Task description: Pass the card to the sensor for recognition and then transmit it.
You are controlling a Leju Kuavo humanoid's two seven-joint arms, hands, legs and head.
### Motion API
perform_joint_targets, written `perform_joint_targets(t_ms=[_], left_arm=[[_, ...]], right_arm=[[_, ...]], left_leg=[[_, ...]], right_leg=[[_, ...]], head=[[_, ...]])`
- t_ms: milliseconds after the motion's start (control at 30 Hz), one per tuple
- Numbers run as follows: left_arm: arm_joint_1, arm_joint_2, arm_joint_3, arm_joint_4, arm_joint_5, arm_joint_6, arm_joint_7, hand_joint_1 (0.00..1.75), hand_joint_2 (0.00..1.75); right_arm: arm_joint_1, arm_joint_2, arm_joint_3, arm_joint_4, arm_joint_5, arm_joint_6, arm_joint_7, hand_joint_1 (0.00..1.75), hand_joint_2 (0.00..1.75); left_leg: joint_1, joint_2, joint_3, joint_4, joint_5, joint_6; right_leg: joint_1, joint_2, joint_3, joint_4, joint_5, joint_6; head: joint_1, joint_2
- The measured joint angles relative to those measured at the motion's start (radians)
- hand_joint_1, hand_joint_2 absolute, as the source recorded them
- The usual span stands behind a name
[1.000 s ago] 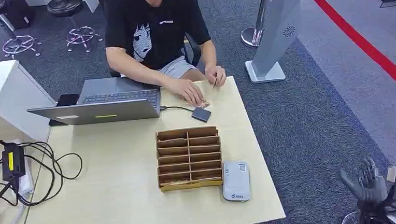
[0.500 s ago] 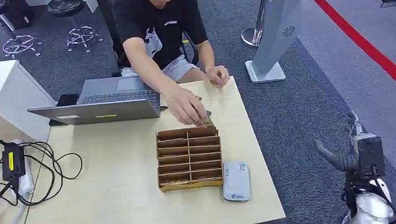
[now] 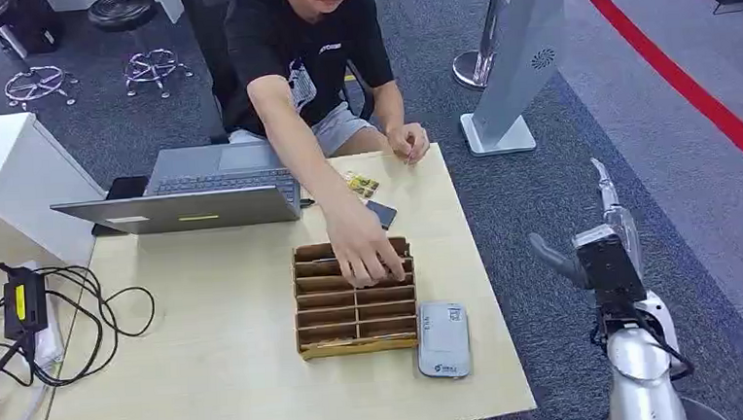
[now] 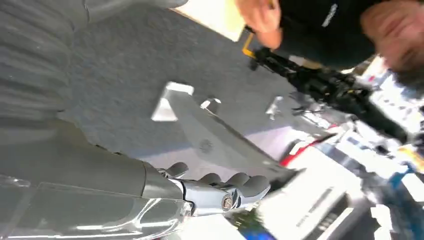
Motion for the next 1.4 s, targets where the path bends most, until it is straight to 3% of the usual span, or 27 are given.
perform_joint_targets(t_ms=[100, 200, 300, 867, 1133, 1167, 1200, 1233, 1300, 1400], left_arm=[[-0.001, -0.001, 0.005, 0.002, -0.009, -0.001, -0.001, 0.0, 1.75], [-0.004, -0.008, 0.013, 0.003, -0.05, -0.011, -0.005, 0.0, 1.75], [-0.005, -0.008, 0.013, 0.005, -0.062, -0.014, -0.007, 0.0, 1.75], [-0.018, -0.008, 0.007, 0.013, -0.121, -0.032, -0.006, 0.0, 1.75], [-0.023, -0.008, -0.016, 0.014, -0.125, -0.046, -0.004, 0.0, 1.75], [-0.023, -0.008, -0.018, 0.014, -0.125, -0.048, -0.004, 0.0, 1.75], [-0.023, -0.008, -0.021, 0.015, -0.125, -0.05, -0.004, 0.0, 1.75], [-0.023, -0.008, -0.023, 0.016, -0.125, -0.051, -0.004, 0.0, 1.75], [-0.023, -0.008, -0.028, 0.018, -0.125, -0.051, -0.004, 0.0, 1.75], [-0.023, -0.008, -0.036, 0.018, -0.125, -0.052, -0.004, 0.0, 1.75]], right_arm=[[-0.006, 0.0, 0.039, -0.016, 0.034, -0.025, 0.006, 0.0, 1.75], [-0.042, -0.002, 0.224, -0.072, 0.245, -0.156, 0.056, 0.0, 1.75], [-0.059, -0.004, 0.289, -0.082, 0.332, -0.205, 0.084, 0.0, 1.75], [-0.174, -0.017, 0.599, -0.092, 0.818, -0.464, 0.266, 0.0, 1.75], [-0.256, -0.005, 0.675, -0.003, 0.959, -0.529, 0.336, 0.0, 1.75], [-0.262, -0.002, 0.678, 0.008, 0.959, -0.531, 0.337, 0.31, 1.75], [-0.268, 0.002, 0.68, 0.023, 0.955, -0.534, 0.333, 1.43, 1.75], [-0.271, 0.006, 0.681, 0.036, 0.949, -0.536, 0.327, 1.43, 1.75], [-0.275, 0.016, 0.681, 0.062, 0.938, -0.542, 0.312, 1.69, 1.75], [-0.278, 0.027, 0.681, 0.089, 0.931, -0.55, 0.3, 1.68, 1.75]], left_leg=[[0.0, 0.0, 0.0, 0.0, 0.0, 0.0], [0.0, 0.0, 0.0, 0.0, 0.0, 0.0], [0.0, 0.0, 0.0, 0.0, 0.0, 0.0], [0.0, 0.0, 0.0, 0.0, 0.0, 0.0], [0.0, 0.0, 0.0, 0.0, 0.0, 0.0], [0.0, 0.0, 0.0, 0.0, 0.0, 0.0], [0.0, 0.0, 0.0, 0.0, 0.0, 0.0], [0.0, 0.0, 0.0, 0.0, 0.0, 0.0], [0.0, 0.0, 0.0, 0.0, 0.0, 0.0], [0.0, 0.0, 0.0, 0.0, 0.0, 0.0]], right_leg=[[0.0, 0.0, 0.0, 0.0, 0.0, 0.0], [0.0, 0.0, 0.0, 0.0, 0.0, 0.0], [0.0, 0.0, 0.0, 0.0, 0.0, 0.0], [0.0, 0.0, 0.0, 0.001, 0.0, 0.0], [0.0, 0.0, 0.0, 0.001, 0.0, 0.0], [0.0, 0.0, 0.0, 0.001, 0.0, 0.0], [0.0, 0.0, 0.0, 0.001, 0.0, 0.0], [0.0, 0.0, 0.0, 0.001, 0.0, 0.0], [0.0, 0.0, 0.0, 0.001, 0.0, 0.0], [0.0, 0.0, 0.0, 0.001, 0.0, 0.0]], head=[[0.0, 0.0], [0.0, 0.0], [0.0, 0.0], [0.0, 0.0], [0.0, 0.0], [0.0, 0.0], [0.0, 0.0], [0.0, 0.0], [0.0, 0.0], [0.0, 0.0]])
